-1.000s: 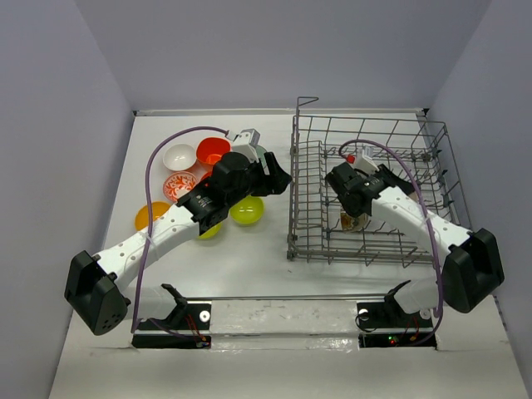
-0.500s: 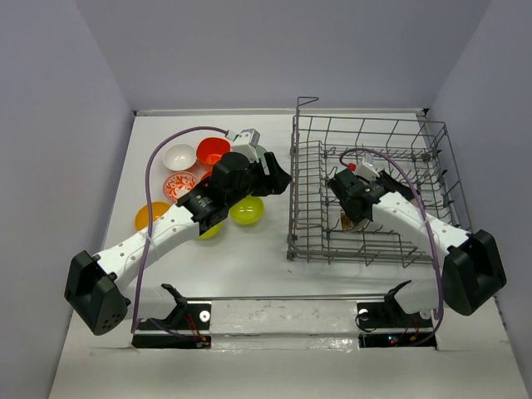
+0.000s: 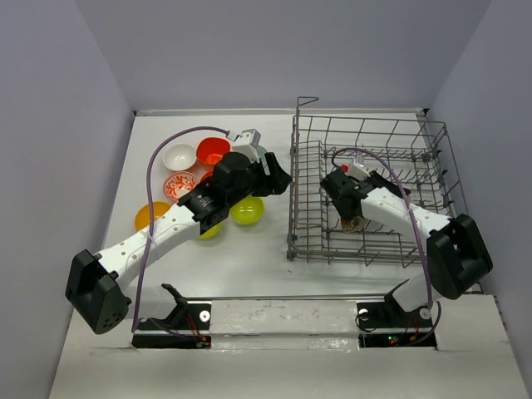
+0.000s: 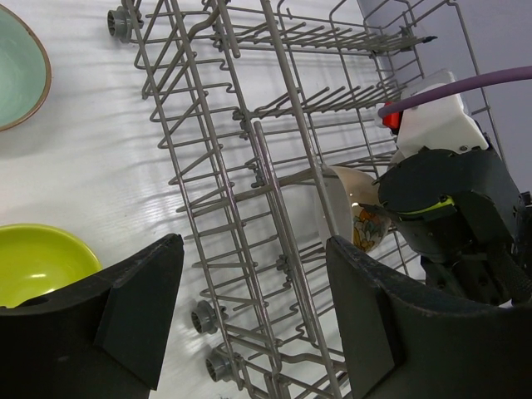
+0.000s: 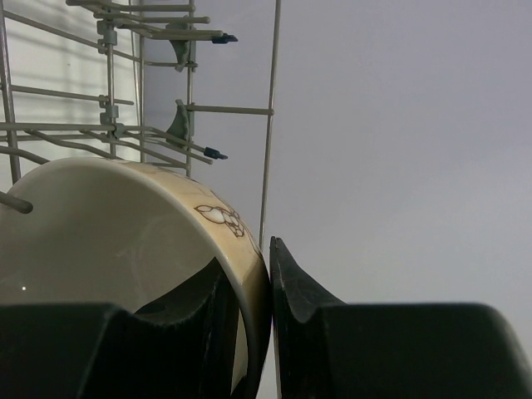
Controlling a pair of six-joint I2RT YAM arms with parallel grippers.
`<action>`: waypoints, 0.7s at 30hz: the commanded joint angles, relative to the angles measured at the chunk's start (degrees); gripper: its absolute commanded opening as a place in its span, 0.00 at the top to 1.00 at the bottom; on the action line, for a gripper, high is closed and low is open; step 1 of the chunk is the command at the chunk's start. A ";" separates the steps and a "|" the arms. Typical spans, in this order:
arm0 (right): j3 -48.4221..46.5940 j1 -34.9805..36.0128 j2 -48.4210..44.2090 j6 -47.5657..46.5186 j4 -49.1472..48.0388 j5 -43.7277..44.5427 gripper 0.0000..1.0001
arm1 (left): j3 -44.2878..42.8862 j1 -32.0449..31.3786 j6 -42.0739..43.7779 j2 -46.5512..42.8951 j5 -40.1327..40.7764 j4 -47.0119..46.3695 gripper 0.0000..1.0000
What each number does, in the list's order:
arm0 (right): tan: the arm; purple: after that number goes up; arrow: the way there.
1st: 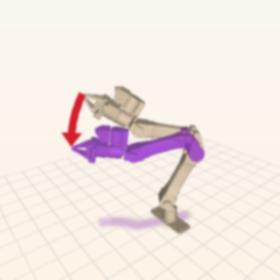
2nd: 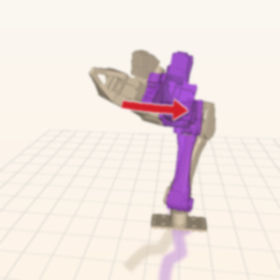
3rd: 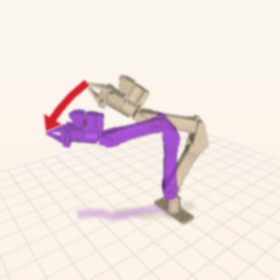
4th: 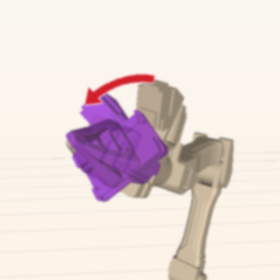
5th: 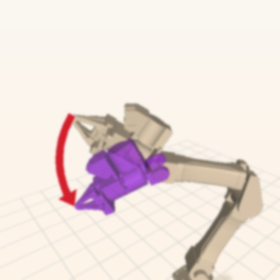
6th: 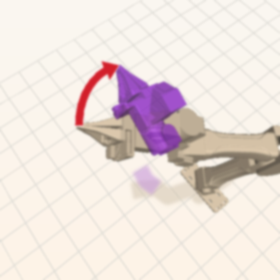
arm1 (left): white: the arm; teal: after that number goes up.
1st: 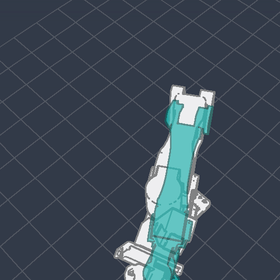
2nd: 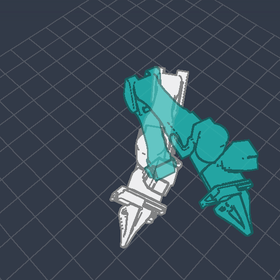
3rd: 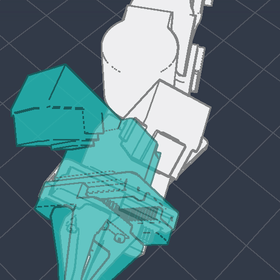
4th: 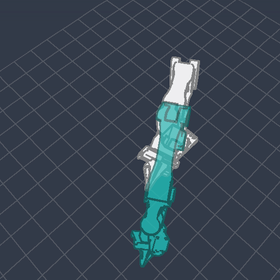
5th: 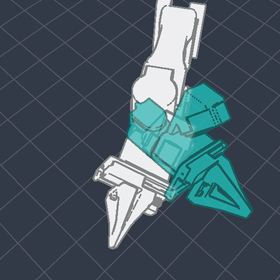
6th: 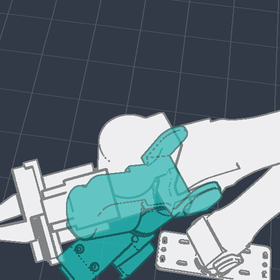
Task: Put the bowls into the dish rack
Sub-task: Insert the bowl into the dish rack.
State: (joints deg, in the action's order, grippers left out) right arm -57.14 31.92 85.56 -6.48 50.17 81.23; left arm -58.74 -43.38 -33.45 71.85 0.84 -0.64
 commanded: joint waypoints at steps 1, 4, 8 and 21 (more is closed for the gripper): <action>-1.74 -0.19 0.13 0.59 -0.69 7.45 0.97 | -0.06 0.31 0.67 0.21 -0.58 -2.43 0.22; -1.22 -0.19 0.40 1.03 -0.78 6.49 0.92 | -0.15 0.31 0.67 0.30 -0.58 -2.43 0.22; -1.13 -0.19 0.75 1.73 -0.16 6.31 0.89 | -0.06 0.40 0.67 0.30 -0.58 -2.52 0.22; -7.36 -0.19 4.00 12.62 7.66 -1.50 0.81 | -0.06 0.40 0.67 -0.05 -0.58 -2.34 0.22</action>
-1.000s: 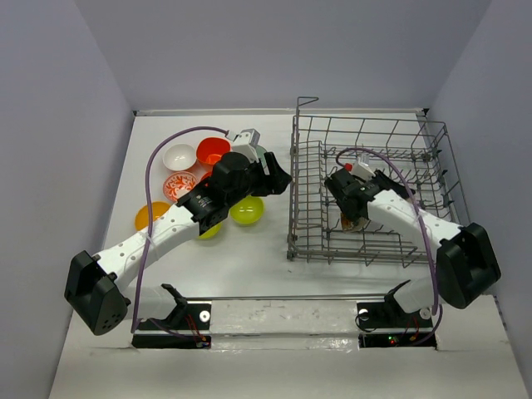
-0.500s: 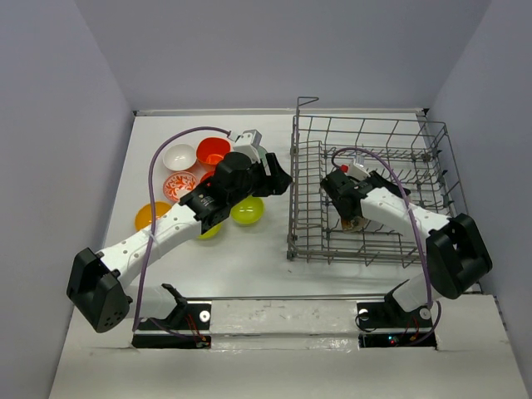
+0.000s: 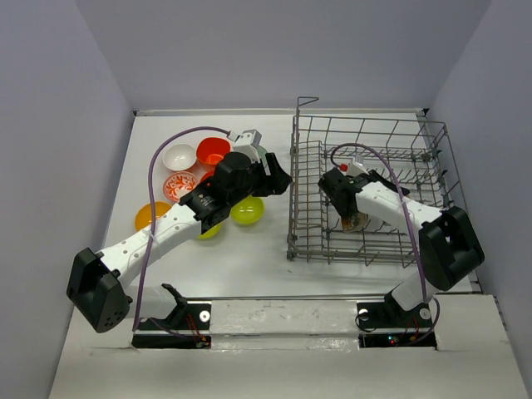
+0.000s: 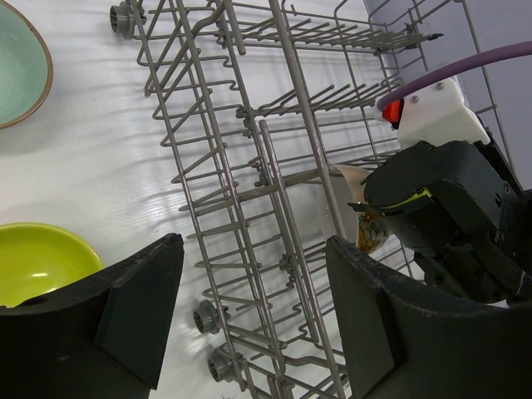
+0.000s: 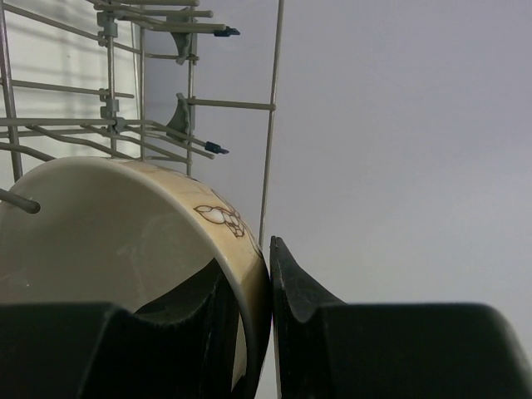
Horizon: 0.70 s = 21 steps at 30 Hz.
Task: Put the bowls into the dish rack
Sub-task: Insert the bowl into the dish rack.
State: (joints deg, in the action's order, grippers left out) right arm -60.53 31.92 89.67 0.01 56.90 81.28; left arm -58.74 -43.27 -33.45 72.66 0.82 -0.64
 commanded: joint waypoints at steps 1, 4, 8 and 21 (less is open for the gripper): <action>-4.59 -0.19 -0.02 6.75 1.97 -2.25 0.80 | 0.03 0.29 0.67 -1.03 -0.56 -2.26 0.22; -5.56 -0.19 -0.11 8.69 3.74 -5.24 0.77 | 0.12 0.29 0.67 -1.12 -0.56 -2.26 0.22; -5.83 -0.19 -0.02 10.80 5.58 -8.06 0.70 | 0.21 0.29 0.67 -1.47 -0.56 -2.17 0.22; -6.00 0.86 1.39 12.47 8.13 -15.53 0.57 | 0.38 0.29 0.76 -2.18 -0.47 -1.82 0.22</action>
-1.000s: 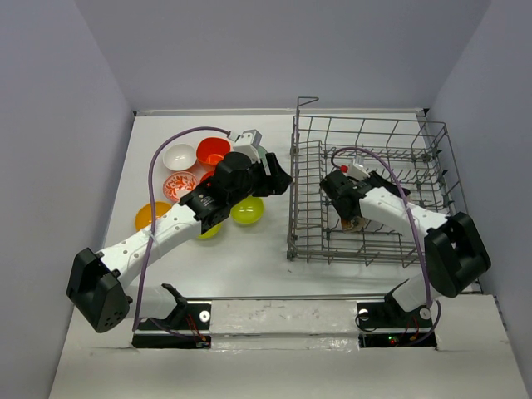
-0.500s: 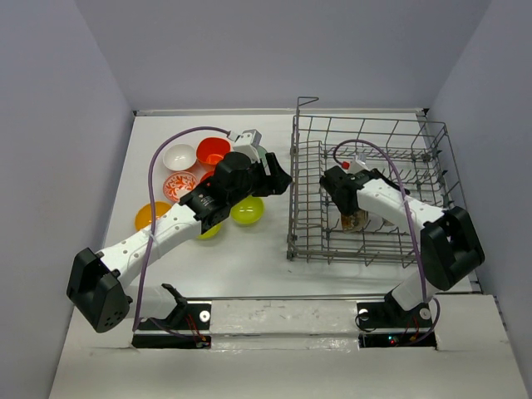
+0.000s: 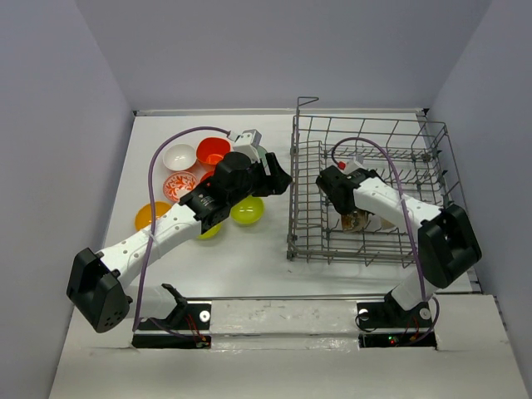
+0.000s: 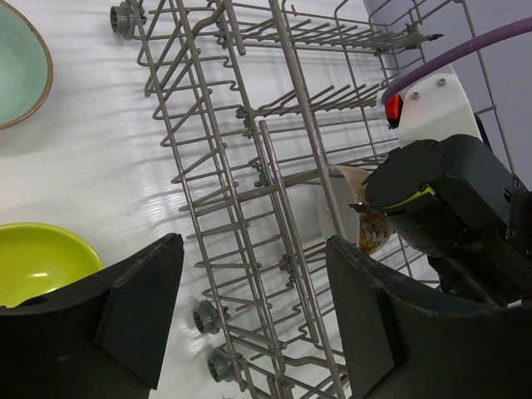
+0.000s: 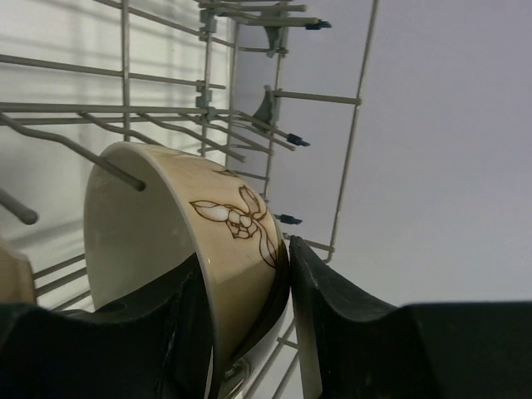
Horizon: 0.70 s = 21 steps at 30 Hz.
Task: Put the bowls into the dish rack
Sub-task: Insert the bowl into the dish rack.
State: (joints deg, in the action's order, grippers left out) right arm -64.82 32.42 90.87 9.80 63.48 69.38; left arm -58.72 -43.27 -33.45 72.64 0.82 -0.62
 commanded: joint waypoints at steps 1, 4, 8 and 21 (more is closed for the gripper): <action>-1.89 0.36 0.10 2.68 1.64 -4.16 0.55 | 0.36 0.29 0.76 -2.07 -0.47 -1.84 0.22; -2.07 0.36 -0.17 2.94 2.08 -5.84 0.50 | 0.36 0.37 0.76 -2.15 -0.47 -1.84 0.22; -2.59 0.36 -0.25 3.29 2.43 -7.24 0.46 | 0.45 0.29 0.76 -2.15 -0.47 -1.84 0.22; -3.21 0.36 -2.98 2.33 1.56 -10.58 0.34 | 0.18 0.37 0.67 -1.63 -0.56 -2.10 0.22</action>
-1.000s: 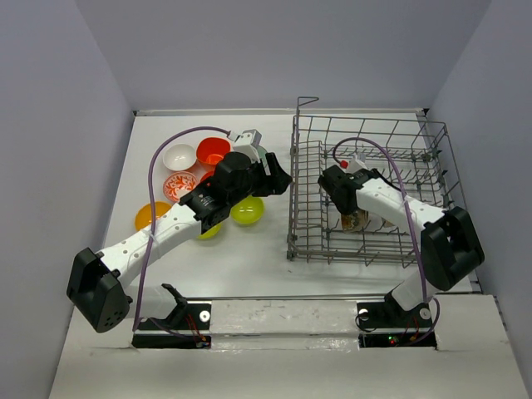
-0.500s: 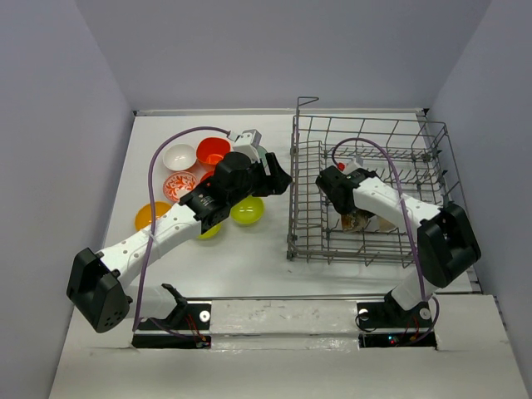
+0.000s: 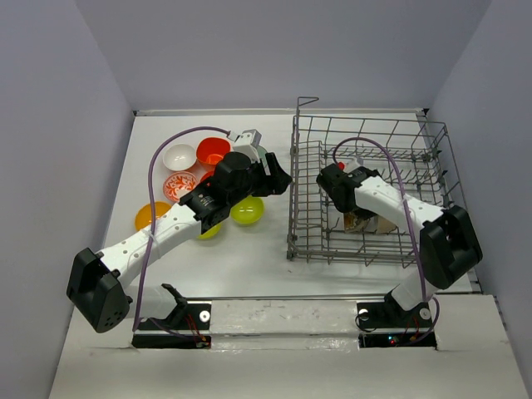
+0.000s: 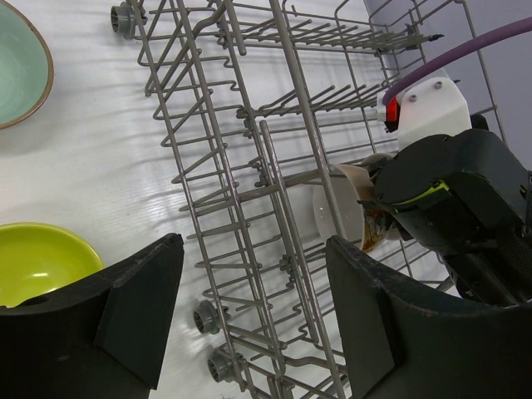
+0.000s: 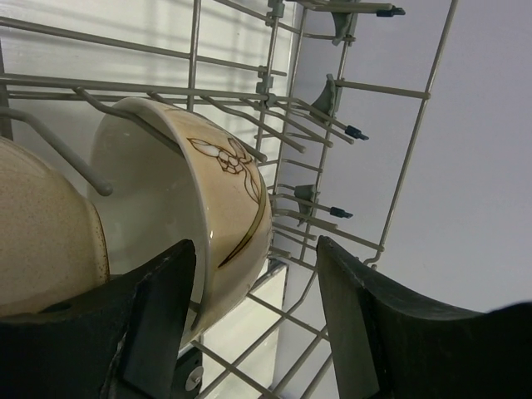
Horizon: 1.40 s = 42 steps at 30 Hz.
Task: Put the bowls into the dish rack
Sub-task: Insert the bowl into the dish rack.
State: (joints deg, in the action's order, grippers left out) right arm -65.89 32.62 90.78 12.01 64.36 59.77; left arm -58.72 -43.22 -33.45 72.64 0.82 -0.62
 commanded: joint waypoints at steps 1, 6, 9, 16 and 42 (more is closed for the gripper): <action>-2.14 0.68 -3.07 0.03 0.68 -1.06 0.34 | 0.18 0.24 0.67 -1.54 -0.56 -2.10 0.22; -3.28 0.69 -3.59 0.64 0.94 -0.44 0.33 | 0.01 0.33 0.67 -1.19 -0.56 -2.19 0.22; -3.90 0.69 -4.03 0.65 1.03 -0.53 0.31 | 0.10 0.24 0.67 -1.27 -0.56 -2.10 0.22; -4.77 0.69 -5.70 0.38 0.50 -1.41 0.31 | 0.10 0.24 0.67 -1.45 -0.56 -1.93 0.22; -15.23 1.22 -7.46 8.73 2.18 -10.19 0.30 | -1.84 0.33 0.76 -3.29 3.83 2.73 0.22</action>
State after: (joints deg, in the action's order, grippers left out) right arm -78.43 33.45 85.19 16.34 65.17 51.42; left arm -58.74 -43.11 -33.45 72.47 2.09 0.80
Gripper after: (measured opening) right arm 0.699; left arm 0.778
